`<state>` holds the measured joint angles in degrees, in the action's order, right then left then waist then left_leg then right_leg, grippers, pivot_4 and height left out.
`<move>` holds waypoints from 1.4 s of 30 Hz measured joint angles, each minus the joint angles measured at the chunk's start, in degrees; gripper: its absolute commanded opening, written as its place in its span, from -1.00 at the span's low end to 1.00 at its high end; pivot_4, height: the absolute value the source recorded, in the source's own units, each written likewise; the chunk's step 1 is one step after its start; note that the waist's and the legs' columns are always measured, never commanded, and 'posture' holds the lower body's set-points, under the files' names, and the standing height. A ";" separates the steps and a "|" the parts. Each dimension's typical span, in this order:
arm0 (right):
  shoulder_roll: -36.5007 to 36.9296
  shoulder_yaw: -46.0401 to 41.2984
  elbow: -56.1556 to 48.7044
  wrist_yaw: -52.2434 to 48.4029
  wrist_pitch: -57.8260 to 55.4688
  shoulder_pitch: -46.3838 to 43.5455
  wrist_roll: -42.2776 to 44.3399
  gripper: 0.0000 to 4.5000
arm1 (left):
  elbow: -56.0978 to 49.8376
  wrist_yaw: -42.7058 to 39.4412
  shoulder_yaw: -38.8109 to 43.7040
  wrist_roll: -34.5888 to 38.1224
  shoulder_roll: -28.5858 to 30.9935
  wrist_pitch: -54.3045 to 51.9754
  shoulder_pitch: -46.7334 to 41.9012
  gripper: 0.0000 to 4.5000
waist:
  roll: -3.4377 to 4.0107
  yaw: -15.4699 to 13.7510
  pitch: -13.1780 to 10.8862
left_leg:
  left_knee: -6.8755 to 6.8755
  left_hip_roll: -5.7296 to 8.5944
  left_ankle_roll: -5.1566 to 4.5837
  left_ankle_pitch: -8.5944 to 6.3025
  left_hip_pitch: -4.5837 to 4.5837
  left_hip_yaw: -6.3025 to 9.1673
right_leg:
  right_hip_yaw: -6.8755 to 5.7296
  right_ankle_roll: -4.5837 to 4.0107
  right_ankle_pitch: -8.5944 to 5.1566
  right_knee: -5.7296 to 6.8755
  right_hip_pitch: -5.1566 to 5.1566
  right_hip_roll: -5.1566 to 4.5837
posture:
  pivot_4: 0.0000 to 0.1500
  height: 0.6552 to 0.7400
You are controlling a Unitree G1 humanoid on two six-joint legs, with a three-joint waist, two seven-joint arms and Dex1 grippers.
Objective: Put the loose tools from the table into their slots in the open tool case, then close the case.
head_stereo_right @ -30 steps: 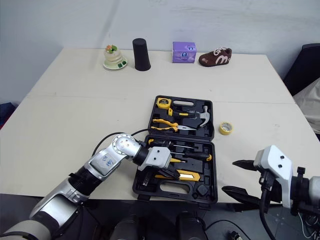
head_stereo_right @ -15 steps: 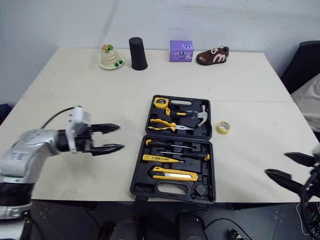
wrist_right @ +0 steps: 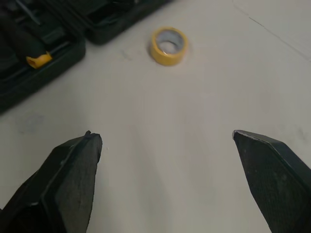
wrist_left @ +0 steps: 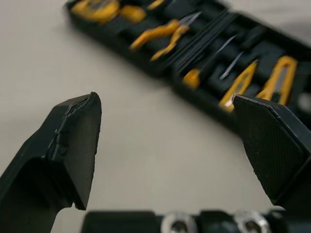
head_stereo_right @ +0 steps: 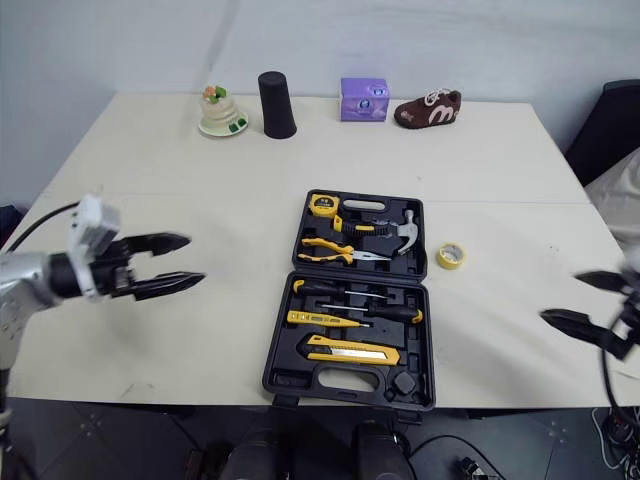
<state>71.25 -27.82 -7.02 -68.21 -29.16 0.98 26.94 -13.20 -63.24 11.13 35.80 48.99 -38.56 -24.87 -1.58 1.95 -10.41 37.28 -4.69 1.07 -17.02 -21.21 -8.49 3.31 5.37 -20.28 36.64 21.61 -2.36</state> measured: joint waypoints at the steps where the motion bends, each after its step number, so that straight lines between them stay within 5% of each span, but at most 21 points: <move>1: 1.08 5.47 0.73 -0.86 0.75 -5.57 -1.08 1.00 | -2.81 -0.66 -2.09 1.08 -0.92 -0.18 -2.30 0.99 | 0.10 0.00 -0.06 | -0.03 0.04 0.01 0.01 0.01 -0.04 | 0.03 0.02 0.01 -0.03 0.01 0.00 | 1.00 0.77; 6: 0.81 23.43 6.27 -4.79 2.57 -21.24 -7.70 1.00 | -4.35 0.08 -5.93 3.34 -3.64 -2.69 -8.26 0.99 | 0.20 -0.05 -0.13 | 0.07 0.02 0.16 0.09 -0.28 -0.16 | 0.12 -0.12 -0.09 0.07 0.45 0.31 | 1.00 0.77; 12: -10.58 42.41 21.11 -7.07 7.54 -43.16 -22.84 1.00 | -3.99 -0.09 -9.97 2.08 -7.73 0.93 -13.05 0.99 | 0.27 1.19 -0.27 | 0.71 -0.17 0.31 0.10 -0.74 -0.39 | 0.32 -0.18 -0.14 0.86 1.13 0.78 | 1.00 0.77; 32: -23.11 49.05 40.22 -7.43 14.42 -54.50 -34.82 1.00 | -3.94 1.24 -11.50 0.80 -9.28 2.99 -12.60 0.99 | 0.30 1.56 -0.30 | 0.96 -0.20 0.37 0.15 -0.79 -0.32 | 0.29 -0.21 -0.15 1.23 1.21 0.81 | 1.00 0.77; 35: -24.15 49.50 43.34 -7.19 16.20 -55.57 -36.14 0.66 | -3.93 1.26 -11.61 0.80 -9.60 2.98 -12.75 1.00 | 0.30 1.59 -0.30 | 0.97 -0.21 0.37 0.16 -0.79 -0.31 | 0.28 -0.22 -0.16 1.24 1.21 0.82 | 1.00 0.77; 42: -24.09 49.49 43.01 -7.57 18.25 -55.43 -37.10 -0.84 | -3.94 1.08 -11.66 0.84 -9.75 2.98 -12.85 1.00 | 0.31 1.64 -0.30 | 1.00 -0.21 0.38 0.16 -0.79 -0.31 | 0.28 -0.22 -0.16 1.30 1.21 0.81 | 1.00 0.77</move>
<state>47.16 21.67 36.00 -75.78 -10.91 -54.45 -10.17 -17.14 -62.16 -0.53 36.64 39.24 -35.58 -37.71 -1.27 3.59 -10.71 38.28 -4.90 1.45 -16.86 -22.00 -8.80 3.60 5.15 -20.44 37.94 22.81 -1.55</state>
